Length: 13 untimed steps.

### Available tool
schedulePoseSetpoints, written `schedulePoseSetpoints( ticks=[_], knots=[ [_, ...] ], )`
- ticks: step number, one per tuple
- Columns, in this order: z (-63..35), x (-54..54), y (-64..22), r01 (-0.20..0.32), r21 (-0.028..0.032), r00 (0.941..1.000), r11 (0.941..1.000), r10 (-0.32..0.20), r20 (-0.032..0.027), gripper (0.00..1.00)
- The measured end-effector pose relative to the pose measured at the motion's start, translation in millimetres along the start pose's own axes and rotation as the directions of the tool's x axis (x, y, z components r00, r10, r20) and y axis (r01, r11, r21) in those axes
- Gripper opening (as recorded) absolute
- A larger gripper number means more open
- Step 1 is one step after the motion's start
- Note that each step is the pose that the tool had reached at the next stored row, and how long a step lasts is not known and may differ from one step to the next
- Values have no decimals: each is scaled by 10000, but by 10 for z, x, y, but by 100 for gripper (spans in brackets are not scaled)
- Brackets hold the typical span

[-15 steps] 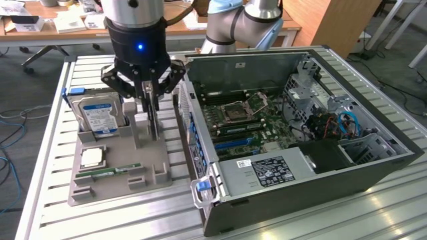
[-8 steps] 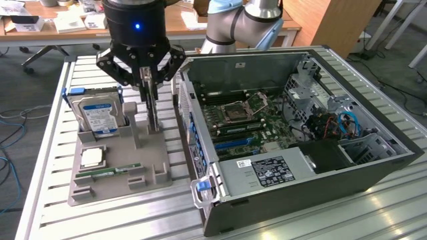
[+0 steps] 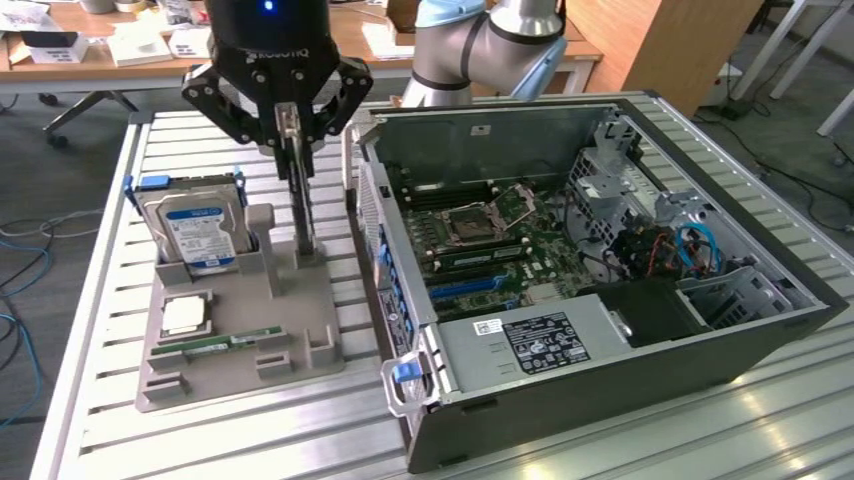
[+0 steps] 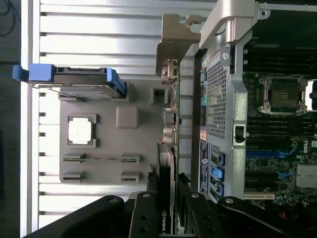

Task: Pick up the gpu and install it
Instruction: 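Pick up the gpu and move the gpu toward the slot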

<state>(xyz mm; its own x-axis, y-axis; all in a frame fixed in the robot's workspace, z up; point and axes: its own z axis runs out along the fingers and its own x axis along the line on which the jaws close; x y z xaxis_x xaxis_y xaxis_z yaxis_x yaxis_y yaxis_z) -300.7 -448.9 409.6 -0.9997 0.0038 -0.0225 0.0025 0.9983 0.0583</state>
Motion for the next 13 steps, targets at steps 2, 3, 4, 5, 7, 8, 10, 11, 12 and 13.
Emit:
schedulePoseSetpoints(
  ticks=[2,3,4,5,7,8,10,11,12,13],
  knots=[
    [-49,-1,3,0,0,10000,10000,0,0,26],
    [-74,-2,4,1,0,10000,10000,-1,0,26],
    [-96,-2,6,0,0,10000,10000,0,0,26],
    [-115,-3,7,0,0,10000,10000,0,1,26],
    [-150,-3,9,0,-1,10000,10000,0,1,26],
    [-167,-4,9,1,-1,10000,10000,-1,1,26],
    [-190,-4,11,0,-1,10000,10000,0,1,26],
    [-191,-4,11,0,-2,10000,10000,0,2,26],
    [-191,-4,11,0,-1,10000,10000,0,1,26],
    [-192,-4,11,0,0,10000,10000,0,0,26]
  ],
)
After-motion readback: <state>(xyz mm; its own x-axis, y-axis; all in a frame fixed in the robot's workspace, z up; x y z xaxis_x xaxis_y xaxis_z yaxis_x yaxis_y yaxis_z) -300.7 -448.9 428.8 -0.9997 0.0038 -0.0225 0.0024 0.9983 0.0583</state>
